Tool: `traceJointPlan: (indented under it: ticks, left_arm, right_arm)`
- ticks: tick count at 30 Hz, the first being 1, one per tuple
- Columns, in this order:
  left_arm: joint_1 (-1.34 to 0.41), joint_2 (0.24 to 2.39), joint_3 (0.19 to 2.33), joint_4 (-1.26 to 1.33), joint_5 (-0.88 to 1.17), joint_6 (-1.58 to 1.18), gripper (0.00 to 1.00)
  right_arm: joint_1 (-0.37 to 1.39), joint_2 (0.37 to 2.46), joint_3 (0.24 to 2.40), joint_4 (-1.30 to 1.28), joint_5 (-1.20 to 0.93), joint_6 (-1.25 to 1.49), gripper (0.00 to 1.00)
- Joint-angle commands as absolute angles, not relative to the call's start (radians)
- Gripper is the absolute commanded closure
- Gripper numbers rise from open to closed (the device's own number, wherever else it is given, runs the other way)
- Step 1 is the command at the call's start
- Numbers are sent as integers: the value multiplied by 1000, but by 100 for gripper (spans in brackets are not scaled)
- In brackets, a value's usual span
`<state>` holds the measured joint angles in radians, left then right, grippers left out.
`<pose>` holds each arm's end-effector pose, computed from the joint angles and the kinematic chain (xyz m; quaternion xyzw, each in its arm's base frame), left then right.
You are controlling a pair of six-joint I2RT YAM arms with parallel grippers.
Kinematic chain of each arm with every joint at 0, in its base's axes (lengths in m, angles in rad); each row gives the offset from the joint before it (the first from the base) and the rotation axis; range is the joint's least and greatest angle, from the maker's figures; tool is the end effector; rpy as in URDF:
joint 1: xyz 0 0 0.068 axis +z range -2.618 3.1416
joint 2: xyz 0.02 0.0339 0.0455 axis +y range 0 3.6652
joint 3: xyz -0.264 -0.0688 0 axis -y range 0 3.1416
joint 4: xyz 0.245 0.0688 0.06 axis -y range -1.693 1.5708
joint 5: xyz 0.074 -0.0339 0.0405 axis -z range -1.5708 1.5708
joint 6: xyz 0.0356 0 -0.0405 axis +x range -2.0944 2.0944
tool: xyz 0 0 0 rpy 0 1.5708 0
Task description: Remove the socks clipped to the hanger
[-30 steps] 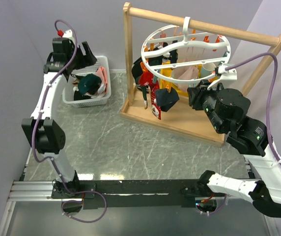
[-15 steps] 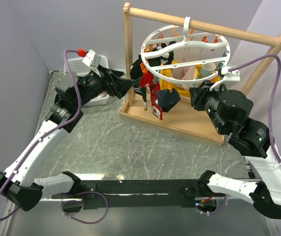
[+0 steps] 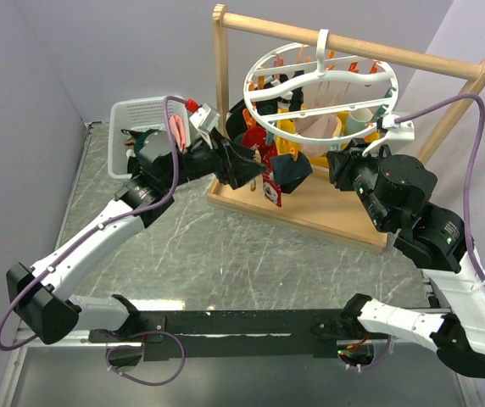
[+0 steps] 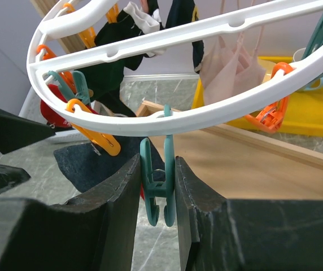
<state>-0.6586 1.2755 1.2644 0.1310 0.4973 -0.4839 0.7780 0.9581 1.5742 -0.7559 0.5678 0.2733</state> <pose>0.2216 -0.1930 0.4359 0.2395 0.6246 -0.5295 0.5218 0.1106 0.0821 0.5055 -0.0030 0.7475 0.1331 0.6508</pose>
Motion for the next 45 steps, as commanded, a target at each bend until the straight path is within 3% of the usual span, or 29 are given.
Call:
traceJointPlan:
  ticks: [1, 10, 15, 18, 22, 25, 30, 35, 45]
  left_arm:
    - [-687, 1292, 1313, 178, 519, -471, 21]
    - [-726, 1356, 1347, 189, 529, -462, 22]
    - [-744, 1400, 1362, 199, 538, -460, 34]
    - [-755, 1402, 1347, 207, 529, -440, 51]
    - [-756, 1379, 1312, 236, 520, -431, 88]
    - [-758, 1373, 1296, 247, 538, -434, 99]
    - [-758, 1344, 1269, 258, 525, -437, 99]
    - [-778, 1332, 1295, 216, 509, -420, 99]
    - [-853, 1318, 1354, 143, 448, -368, 99]
  right_arm:
    - [772, 942, 1585, -844, 572, 288, 66]
    - [770, 939, 1583, -848, 572, 291, 66]
    - [770, 936, 1580, -844, 572, 293, 66]
    - [770, 933, 1577, -845, 577, 291, 66]
    - [772, 933, 1577, -848, 580, 291, 66]
    - [769, 930, 1575, -845, 581, 293, 66]
    - [767, 930, 1575, -847, 584, 288, 65]
    - [769, 940, 1609, -874, 548, 275, 43]
    - [767, 1000, 1819, -951, 388, 321, 39]
